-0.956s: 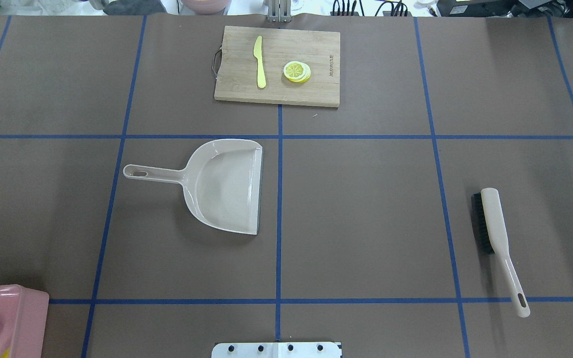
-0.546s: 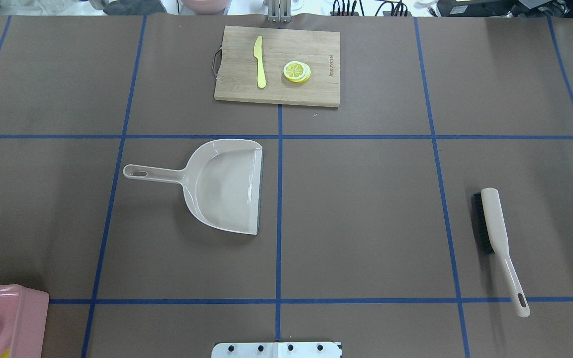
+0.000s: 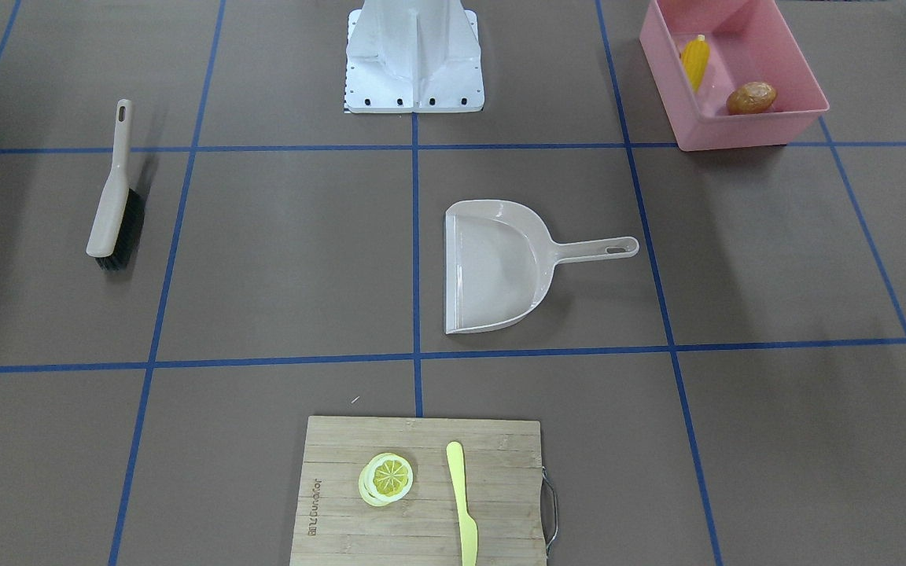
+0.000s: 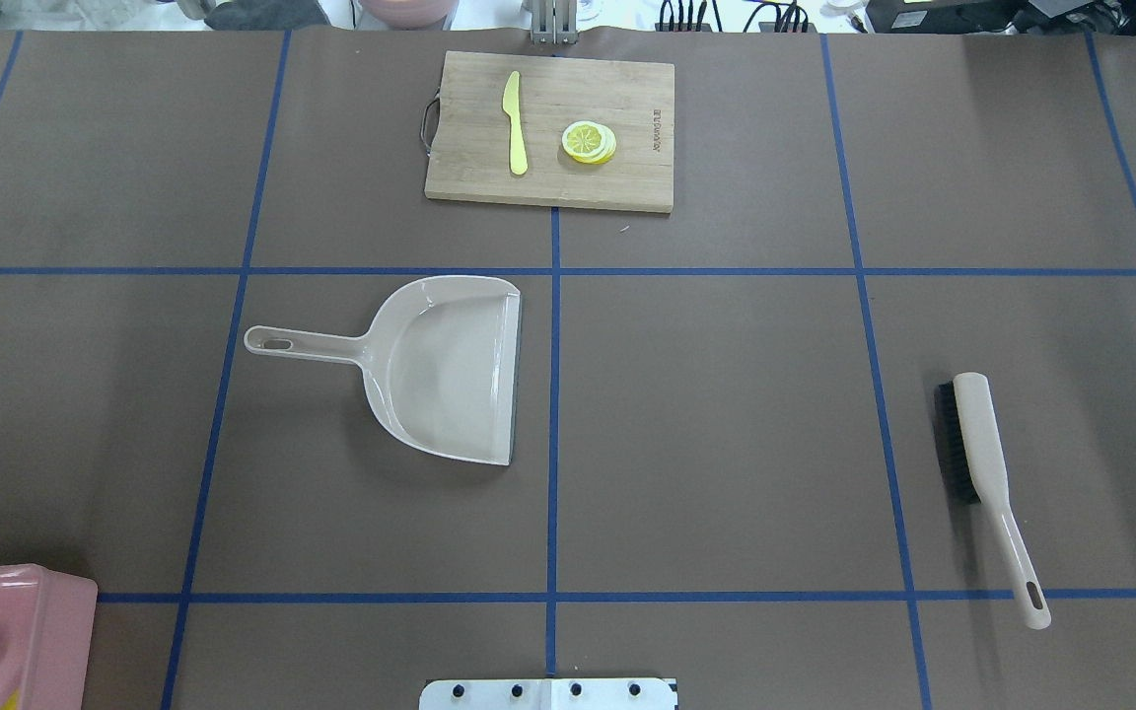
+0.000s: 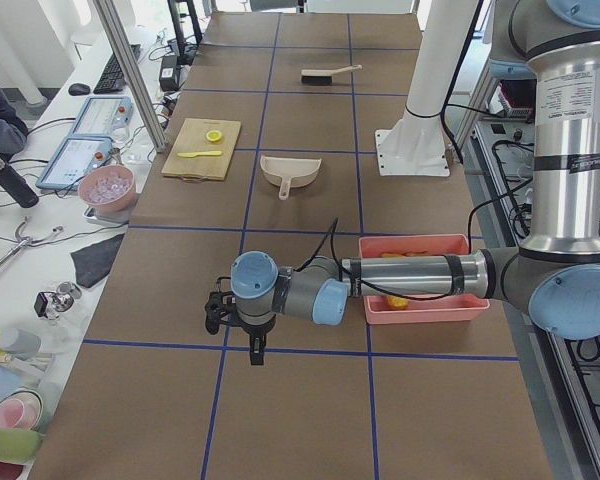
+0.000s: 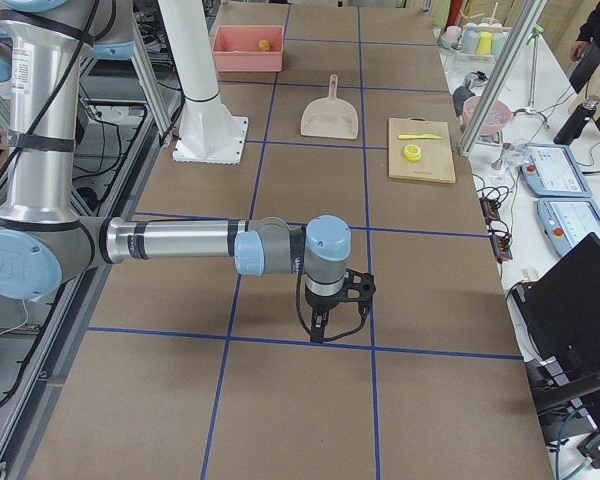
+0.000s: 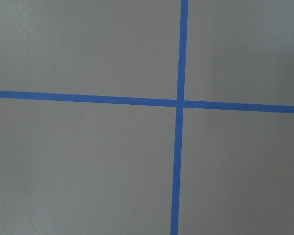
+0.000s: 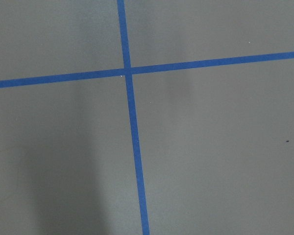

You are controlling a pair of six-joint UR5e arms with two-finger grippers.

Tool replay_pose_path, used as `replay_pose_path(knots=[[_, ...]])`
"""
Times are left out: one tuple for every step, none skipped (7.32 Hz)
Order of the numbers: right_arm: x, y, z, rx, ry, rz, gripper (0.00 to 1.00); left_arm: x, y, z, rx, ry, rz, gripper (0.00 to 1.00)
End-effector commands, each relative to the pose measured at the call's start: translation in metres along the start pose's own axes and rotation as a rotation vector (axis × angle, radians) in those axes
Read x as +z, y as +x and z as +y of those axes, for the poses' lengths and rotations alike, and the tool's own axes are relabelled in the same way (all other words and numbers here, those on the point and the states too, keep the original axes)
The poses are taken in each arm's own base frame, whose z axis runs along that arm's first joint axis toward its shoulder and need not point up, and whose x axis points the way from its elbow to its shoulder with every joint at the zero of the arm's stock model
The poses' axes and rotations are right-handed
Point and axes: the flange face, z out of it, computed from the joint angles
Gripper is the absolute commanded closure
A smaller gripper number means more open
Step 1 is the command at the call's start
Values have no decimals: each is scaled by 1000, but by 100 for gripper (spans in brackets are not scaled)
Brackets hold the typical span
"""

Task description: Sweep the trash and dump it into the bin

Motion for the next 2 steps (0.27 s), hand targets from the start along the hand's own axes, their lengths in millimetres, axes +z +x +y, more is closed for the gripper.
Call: replay_pose_path(knots=[[0, 0, 0, 0, 0, 1, 0, -2, 0, 7, 2, 1, -1, 1], [0, 0, 0, 0, 0, 1, 0, -3, 1, 7, 4, 3, -1, 1]])
